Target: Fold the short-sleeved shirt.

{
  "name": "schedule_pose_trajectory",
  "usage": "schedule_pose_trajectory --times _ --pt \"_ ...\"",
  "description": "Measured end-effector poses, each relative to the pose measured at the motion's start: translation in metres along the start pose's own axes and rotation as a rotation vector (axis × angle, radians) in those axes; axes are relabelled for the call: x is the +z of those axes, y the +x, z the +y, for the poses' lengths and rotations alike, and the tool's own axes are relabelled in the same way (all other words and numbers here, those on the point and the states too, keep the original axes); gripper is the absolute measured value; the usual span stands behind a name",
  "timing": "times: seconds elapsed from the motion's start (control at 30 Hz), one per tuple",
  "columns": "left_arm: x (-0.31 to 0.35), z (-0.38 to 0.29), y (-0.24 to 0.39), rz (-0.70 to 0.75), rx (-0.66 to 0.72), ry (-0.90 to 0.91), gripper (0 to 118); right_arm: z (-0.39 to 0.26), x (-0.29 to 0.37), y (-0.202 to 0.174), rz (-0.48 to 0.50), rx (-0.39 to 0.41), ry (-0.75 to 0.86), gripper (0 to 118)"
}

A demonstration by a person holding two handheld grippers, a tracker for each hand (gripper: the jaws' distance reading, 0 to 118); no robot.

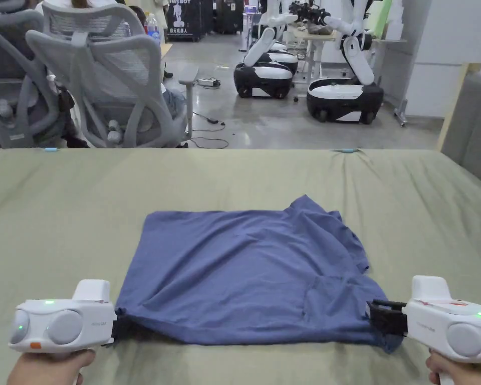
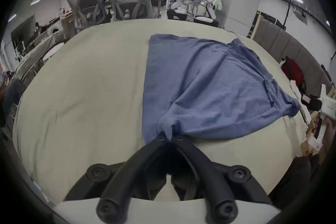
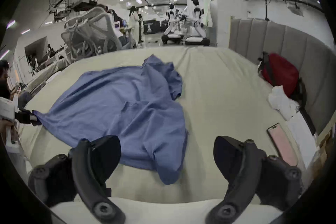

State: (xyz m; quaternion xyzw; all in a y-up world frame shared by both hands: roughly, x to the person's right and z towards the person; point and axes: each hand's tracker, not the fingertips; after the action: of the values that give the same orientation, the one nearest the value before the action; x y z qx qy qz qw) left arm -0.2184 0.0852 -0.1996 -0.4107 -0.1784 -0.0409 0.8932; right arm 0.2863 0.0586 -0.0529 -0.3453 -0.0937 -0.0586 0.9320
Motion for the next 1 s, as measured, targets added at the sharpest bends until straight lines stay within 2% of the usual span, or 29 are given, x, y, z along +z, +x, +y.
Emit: schedule_pose_trajectory --times 0.03,0.07,0.13,0.2,0.23,0.27,0.3,0.53,0.77,0.9,1.0 --pt "0.000 0.000 0.000 0.002 -0.003 0.001 0 -0.005 -0.010 -0.001 -0.010 0.012 -0.020 104" --pt "-0.001 0.000 -0.001 0.002 0.000 0.000 0 -0.010 -0.019 -0.001 -0.009 0.027 -0.051 92" --pt "-0.001 0.001 -0.005 0.002 0.014 0.001 0 -0.017 -0.030 -0.002 -0.007 0.038 -0.132 2" --pt "-0.001 0.001 -0.007 0.006 0.017 -0.009 0 -0.026 -0.031 0.001 -0.056 0.069 -0.073 3" --pt "0.000 0.001 -0.008 0.016 0.009 -0.007 0 -0.025 -0.027 0.004 -0.009 0.041 -0.050 3" --pt "0.001 0.001 -0.009 0.022 0.002 0.000 0 -0.021 -0.018 0.004 0.008 -0.001 -0.036 3" --pt "0.001 0.002 -0.010 0.020 0.001 -0.001 0 -0.019 -0.014 0.005 0.009 -0.009 -0.014 3" --pt "-0.010 0.003 -0.012 0.022 0.014 0.012 0 -0.003 0.001 -0.007 -0.009 0.052 0.010 4" --pt "-0.007 0.041 -0.014 0.030 0.005 0.046 0 0.044 0.006 -0.011 -0.023 0.089 0.042 4" --pt "-0.027 0.072 -0.013 0.059 -0.001 0.045 0 0.083 -0.015 -0.012 -0.057 0.115 0.038 4" --pt "-0.054 0.093 -0.012 0.102 -0.018 0.020 0 0.107 -0.043 -0.007 -0.072 0.102 0.025 4"
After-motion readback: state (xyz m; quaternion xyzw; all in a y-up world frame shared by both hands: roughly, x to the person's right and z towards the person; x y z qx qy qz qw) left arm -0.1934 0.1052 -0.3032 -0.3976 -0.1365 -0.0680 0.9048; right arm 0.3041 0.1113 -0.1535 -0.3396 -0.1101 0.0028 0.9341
